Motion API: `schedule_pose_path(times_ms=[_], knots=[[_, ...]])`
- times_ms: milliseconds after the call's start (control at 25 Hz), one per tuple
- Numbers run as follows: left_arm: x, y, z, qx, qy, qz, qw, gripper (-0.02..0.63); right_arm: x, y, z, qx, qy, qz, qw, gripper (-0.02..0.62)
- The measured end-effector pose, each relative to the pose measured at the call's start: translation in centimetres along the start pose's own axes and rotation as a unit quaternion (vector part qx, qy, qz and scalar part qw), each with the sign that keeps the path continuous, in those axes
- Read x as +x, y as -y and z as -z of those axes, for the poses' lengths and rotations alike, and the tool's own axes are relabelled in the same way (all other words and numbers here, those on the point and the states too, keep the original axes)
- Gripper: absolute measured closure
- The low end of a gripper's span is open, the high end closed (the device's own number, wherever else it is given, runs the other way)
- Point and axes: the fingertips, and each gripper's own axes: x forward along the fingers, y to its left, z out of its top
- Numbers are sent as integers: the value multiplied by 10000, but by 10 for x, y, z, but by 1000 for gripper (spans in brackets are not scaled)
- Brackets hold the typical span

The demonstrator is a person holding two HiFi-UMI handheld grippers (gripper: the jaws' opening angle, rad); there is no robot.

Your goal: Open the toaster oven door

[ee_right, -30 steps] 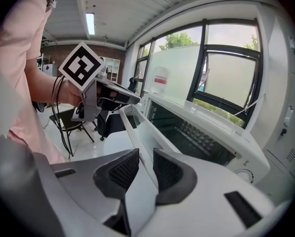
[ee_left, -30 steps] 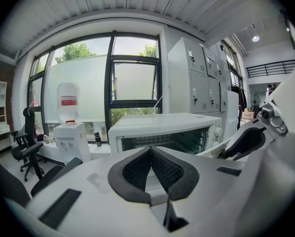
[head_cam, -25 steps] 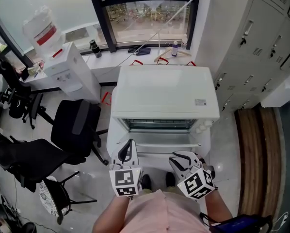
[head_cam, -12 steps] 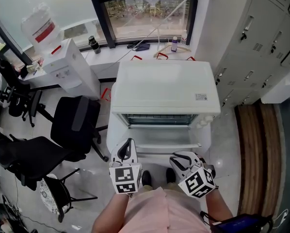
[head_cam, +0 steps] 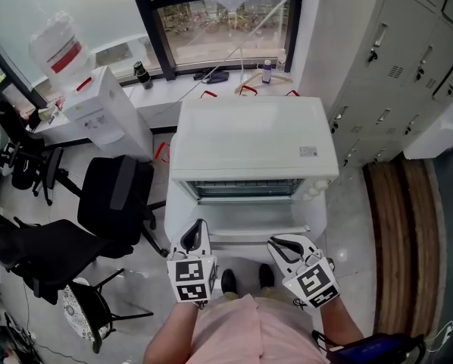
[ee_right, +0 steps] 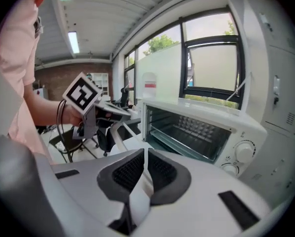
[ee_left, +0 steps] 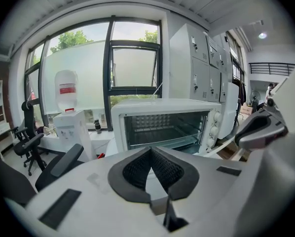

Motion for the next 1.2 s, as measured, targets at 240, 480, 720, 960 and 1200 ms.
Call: schedule_pose_path(times_ms=[240, 480, 720, 960, 1200], knots=[[-1, -2, 0, 41, -2, -21, 10000, 592, -10, 53, -3, 877, 215, 884, 9920, 594], [-2, 1, -2, 73, 29, 20, 10000, 592, -10, 63, 10, 971, -69, 1119, 9889, 594], [-4, 3, 1, 135, 37, 31, 9999, 592, -9, 62, 13, 957, -137, 1089, 9893, 595], [-9, 5, 10, 139, -36, 38, 9999, 592, -8, 52, 18, 952, -162, 962, 9907, 595], [-12, 6, 25, 146, -164, 42, 9998, 592, -6, 42, 32, 991, -199, 816, 9915, 595]])
